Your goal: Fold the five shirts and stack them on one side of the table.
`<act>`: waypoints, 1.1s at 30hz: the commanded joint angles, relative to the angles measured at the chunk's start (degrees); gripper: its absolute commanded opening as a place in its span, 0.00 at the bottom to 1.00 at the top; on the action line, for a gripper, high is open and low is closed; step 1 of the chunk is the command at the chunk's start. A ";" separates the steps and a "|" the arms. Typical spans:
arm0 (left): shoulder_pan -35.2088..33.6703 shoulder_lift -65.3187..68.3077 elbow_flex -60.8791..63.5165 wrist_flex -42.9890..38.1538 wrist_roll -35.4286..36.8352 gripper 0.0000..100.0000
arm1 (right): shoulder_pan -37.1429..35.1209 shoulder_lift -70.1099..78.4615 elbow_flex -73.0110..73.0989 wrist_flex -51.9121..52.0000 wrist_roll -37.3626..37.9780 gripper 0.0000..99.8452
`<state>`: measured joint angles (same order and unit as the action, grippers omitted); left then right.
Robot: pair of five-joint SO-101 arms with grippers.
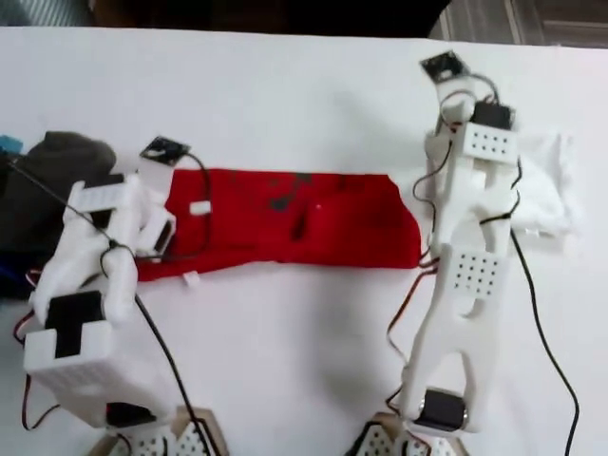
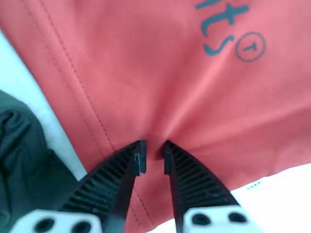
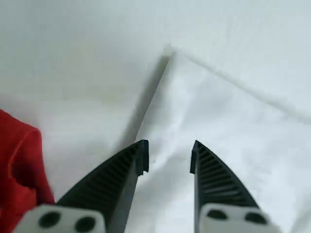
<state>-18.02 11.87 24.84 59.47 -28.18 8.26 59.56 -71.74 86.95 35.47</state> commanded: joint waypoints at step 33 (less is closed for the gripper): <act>-4.57 7.91 -25.27 11.34 0.09 0.26 | -7.78 -84.26 57.41 14.37 -3.34 0.12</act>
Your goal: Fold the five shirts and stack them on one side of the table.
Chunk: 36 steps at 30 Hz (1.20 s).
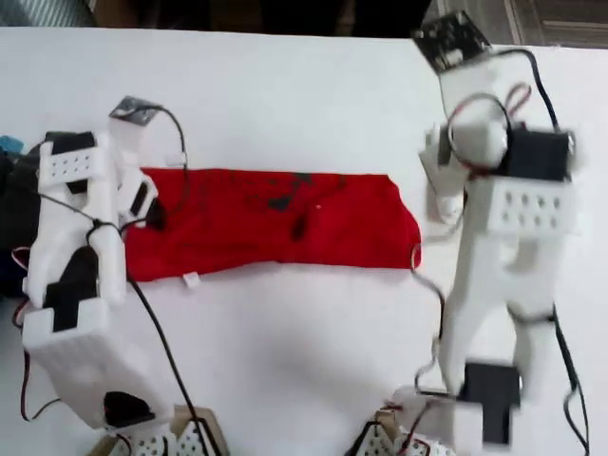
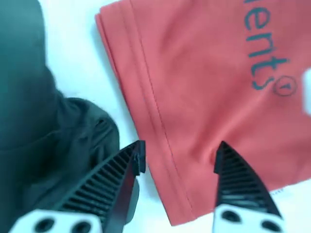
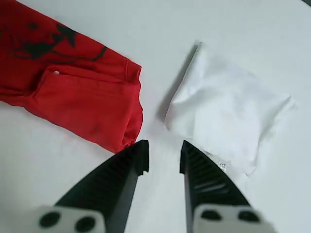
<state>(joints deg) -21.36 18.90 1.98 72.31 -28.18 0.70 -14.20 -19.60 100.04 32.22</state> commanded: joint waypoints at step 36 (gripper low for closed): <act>-3.25 15.38 -10.68 8.97 13.45 0.26 | -0.13 -35.91 32.35 0.66 3.43 0.12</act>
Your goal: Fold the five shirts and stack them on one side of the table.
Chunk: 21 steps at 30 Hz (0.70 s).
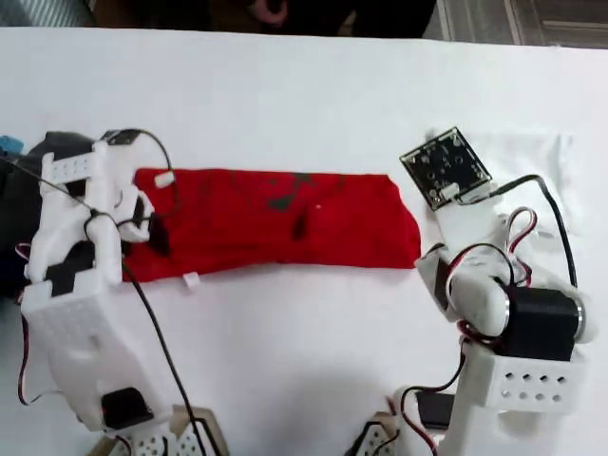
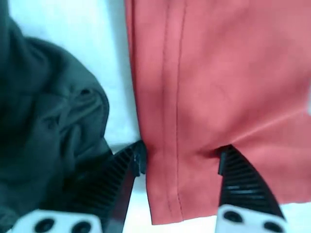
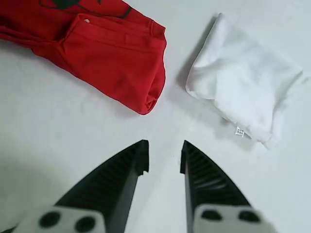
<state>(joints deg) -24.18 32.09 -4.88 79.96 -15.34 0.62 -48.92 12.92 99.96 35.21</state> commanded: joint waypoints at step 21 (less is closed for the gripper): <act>-1.49 9.05 -26.33 12.13 2.11 0.26 | -0.04 -1.19 -0.18 0.75 0.62 0.12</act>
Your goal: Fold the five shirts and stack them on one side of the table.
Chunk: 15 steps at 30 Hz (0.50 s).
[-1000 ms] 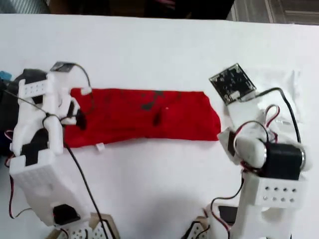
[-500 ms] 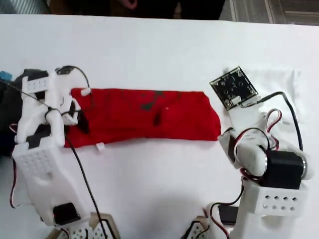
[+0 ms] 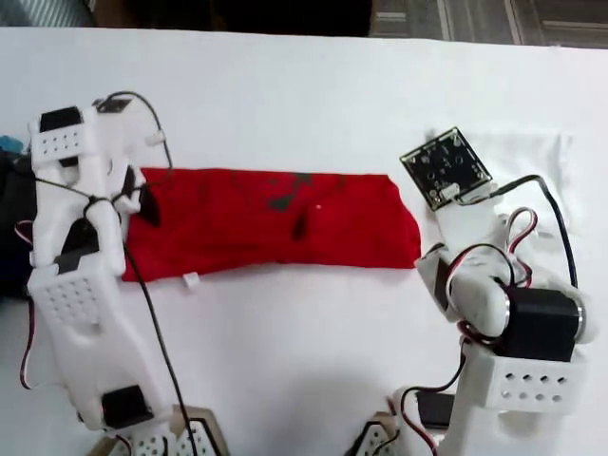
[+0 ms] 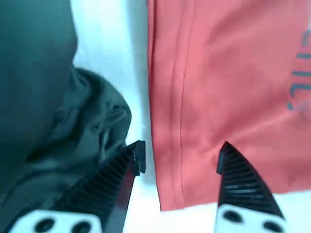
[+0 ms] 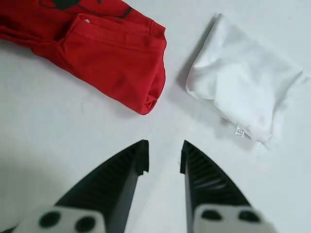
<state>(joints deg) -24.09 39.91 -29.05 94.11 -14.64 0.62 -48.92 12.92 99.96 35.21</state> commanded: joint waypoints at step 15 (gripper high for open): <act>3.25 10.02 -4.88 1.85 1.93 0.26 | 2.86 -1.36 1.05 0.92 0.79 0.12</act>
<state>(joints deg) -24.44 49.49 -32.57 92.97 -13.14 2.81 -48.92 13.10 100.04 35.47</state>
